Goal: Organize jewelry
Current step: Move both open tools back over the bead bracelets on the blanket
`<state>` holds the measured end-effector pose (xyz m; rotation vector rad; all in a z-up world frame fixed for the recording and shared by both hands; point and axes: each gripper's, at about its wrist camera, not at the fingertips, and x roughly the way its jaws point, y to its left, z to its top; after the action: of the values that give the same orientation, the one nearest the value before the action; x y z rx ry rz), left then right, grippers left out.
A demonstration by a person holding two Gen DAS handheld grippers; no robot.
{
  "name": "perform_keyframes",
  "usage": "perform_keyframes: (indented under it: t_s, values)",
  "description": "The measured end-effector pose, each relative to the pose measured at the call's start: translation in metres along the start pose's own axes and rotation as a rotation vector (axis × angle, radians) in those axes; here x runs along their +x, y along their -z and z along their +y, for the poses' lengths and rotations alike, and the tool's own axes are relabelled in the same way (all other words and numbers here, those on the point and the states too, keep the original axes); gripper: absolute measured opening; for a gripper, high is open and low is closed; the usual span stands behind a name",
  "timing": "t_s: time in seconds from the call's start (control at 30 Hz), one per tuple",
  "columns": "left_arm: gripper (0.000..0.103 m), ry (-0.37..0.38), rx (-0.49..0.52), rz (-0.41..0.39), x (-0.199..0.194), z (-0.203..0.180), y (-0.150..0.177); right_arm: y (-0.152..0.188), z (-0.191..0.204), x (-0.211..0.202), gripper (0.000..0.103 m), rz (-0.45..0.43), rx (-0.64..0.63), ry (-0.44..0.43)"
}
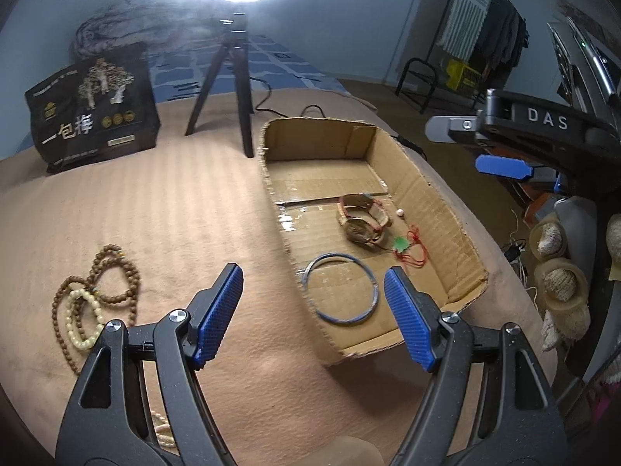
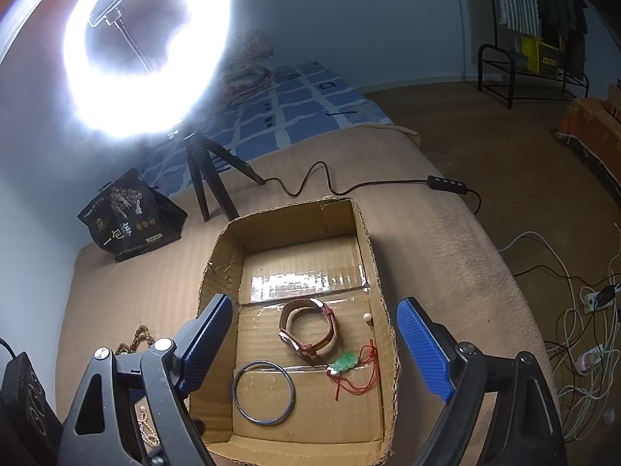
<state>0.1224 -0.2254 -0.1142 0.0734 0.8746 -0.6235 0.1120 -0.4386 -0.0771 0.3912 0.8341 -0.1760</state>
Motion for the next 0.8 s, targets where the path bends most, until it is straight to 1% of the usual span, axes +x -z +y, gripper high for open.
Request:
perform_keyframes:
  t_s: [0.1,0.33,0.8]
  values:
    - [0.078,-0.031,0.001,-0.002,-0.006,0.011,0.004,0.001,0.003,-0.001,0.089,-0.002,-0.005,-0.006]
    - [0.078,-0.069,-0.027,-0.001,-0.021,0.045,0.014,0.003,0.021,0.001,0.089,0.002,-0.025,-0.040]
    - [0.078,-0.169,-0.098,0.003,-0.059,0.131,0.046,0.011,0.068,0.010,0.089,0.043,-0.085,-0.137]
